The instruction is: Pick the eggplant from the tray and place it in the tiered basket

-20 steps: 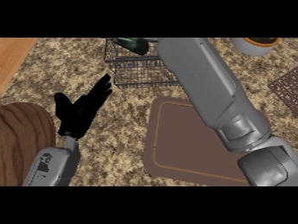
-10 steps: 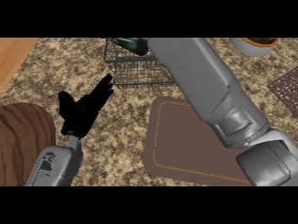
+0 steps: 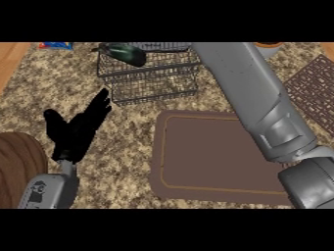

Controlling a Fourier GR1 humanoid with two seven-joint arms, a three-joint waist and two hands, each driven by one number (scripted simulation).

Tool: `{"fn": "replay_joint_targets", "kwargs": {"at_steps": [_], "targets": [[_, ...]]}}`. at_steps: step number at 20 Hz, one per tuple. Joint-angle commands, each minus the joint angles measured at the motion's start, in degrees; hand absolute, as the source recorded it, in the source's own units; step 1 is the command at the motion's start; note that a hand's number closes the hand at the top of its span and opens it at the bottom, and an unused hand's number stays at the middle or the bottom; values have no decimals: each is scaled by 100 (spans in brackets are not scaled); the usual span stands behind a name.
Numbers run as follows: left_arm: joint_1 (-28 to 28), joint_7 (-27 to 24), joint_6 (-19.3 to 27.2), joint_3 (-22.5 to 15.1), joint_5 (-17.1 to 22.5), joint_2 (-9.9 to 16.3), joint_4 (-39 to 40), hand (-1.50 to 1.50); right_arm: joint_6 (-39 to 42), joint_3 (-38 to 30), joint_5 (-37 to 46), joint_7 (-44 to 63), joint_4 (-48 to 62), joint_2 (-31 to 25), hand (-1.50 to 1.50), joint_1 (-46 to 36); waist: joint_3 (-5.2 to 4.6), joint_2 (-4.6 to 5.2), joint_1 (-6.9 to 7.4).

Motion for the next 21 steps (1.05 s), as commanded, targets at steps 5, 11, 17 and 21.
{"fn": "replay_joint_targets", "kwargs": {"at_steps": [5,11,17,21], "targets": [[403,-2,33,209,83,126,-171,0,1831,380,-280,192,-1750,-847,-150,1561,10,-166,-470],[401,-61,112,241,33,84,-66,0,3001,464,-715,581,-3610,-1724,-150,2765,7,-152,-580],[466,-199,118,187,-35,44,-88,0,3887,-133,-1510,1083,-5594,-2851,-150,4151,2,-110,-522],[600,-59,92,70,-56,50,-468,0,4199,-771,-2011,1434,-6907,-3407,-150,5255,3,-82,-390]]}}
